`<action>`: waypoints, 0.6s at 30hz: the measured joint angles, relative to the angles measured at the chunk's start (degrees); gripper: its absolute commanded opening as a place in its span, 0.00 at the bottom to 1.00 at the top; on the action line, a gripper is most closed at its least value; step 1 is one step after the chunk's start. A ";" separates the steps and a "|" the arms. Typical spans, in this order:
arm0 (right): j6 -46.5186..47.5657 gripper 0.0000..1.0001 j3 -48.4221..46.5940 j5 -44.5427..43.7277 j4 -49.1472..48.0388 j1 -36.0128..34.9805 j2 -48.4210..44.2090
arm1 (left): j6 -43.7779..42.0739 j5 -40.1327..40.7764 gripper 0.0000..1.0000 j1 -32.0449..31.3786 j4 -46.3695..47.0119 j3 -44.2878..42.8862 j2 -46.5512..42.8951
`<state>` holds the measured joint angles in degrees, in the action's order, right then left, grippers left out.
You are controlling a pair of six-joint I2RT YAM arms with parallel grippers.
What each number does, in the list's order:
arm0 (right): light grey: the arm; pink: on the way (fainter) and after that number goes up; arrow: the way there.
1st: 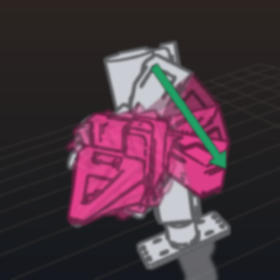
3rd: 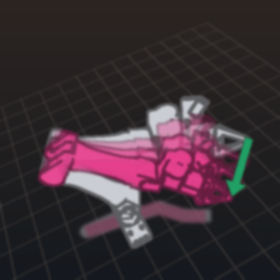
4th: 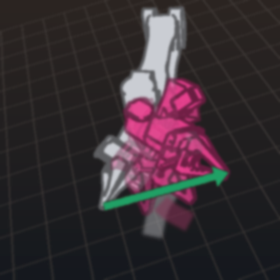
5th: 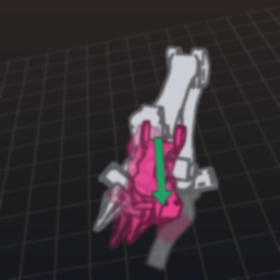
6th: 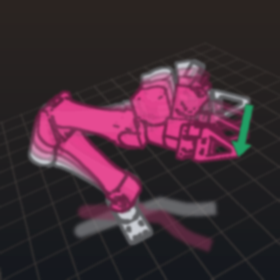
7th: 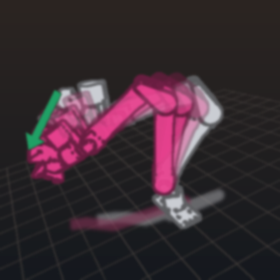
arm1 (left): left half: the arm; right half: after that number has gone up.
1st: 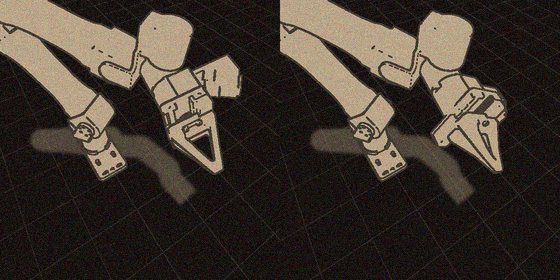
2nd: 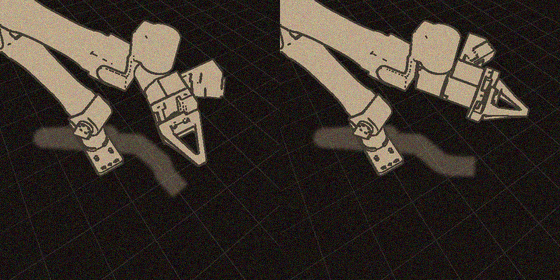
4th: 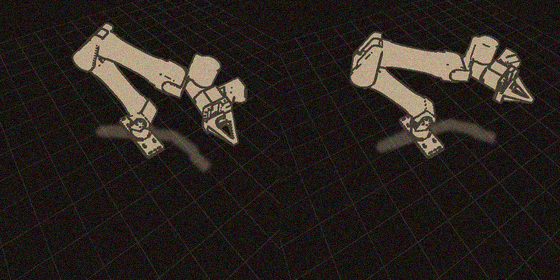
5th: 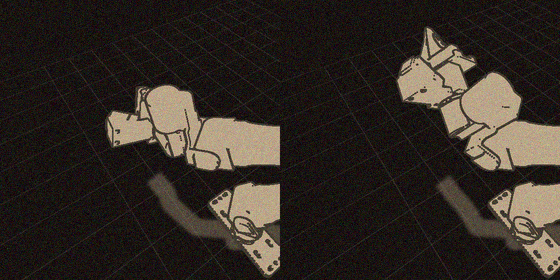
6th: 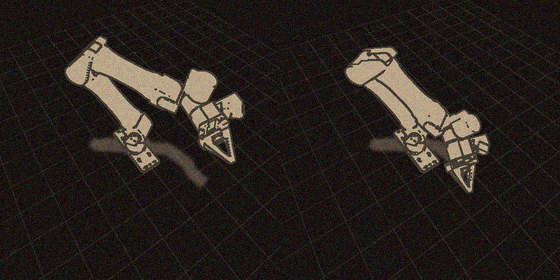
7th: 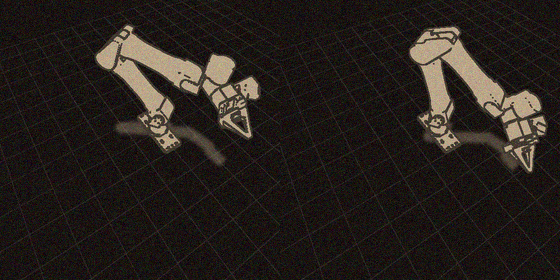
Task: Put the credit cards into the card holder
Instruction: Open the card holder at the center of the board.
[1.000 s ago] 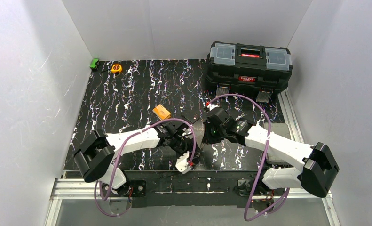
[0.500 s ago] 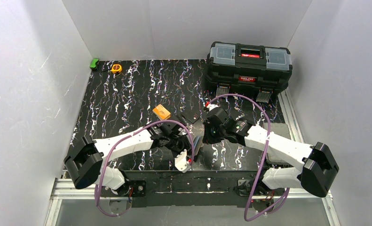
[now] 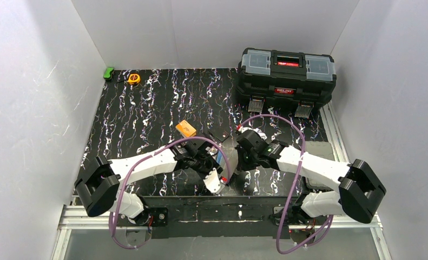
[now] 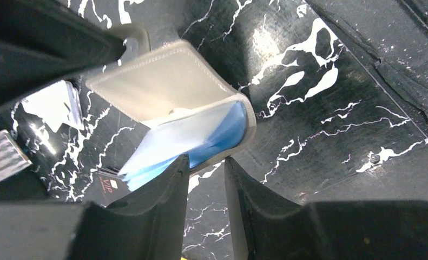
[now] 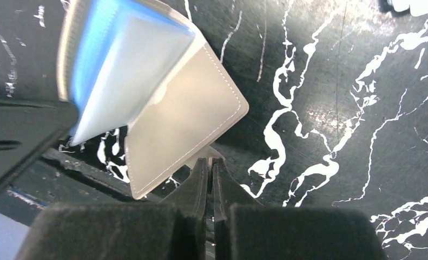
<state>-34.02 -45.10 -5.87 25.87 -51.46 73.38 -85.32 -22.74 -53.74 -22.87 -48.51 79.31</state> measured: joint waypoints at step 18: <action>0.42 0.01 3.91 -2.62 -0.48 0.02 3.96 | 11.65 4.11 0.33 0.81 -5.51 -4.28 7.54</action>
<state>-33.61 -41.19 -8.49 25.39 -51.44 77.34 -73.67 -18.63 -52.93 -28.38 -52.80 86.85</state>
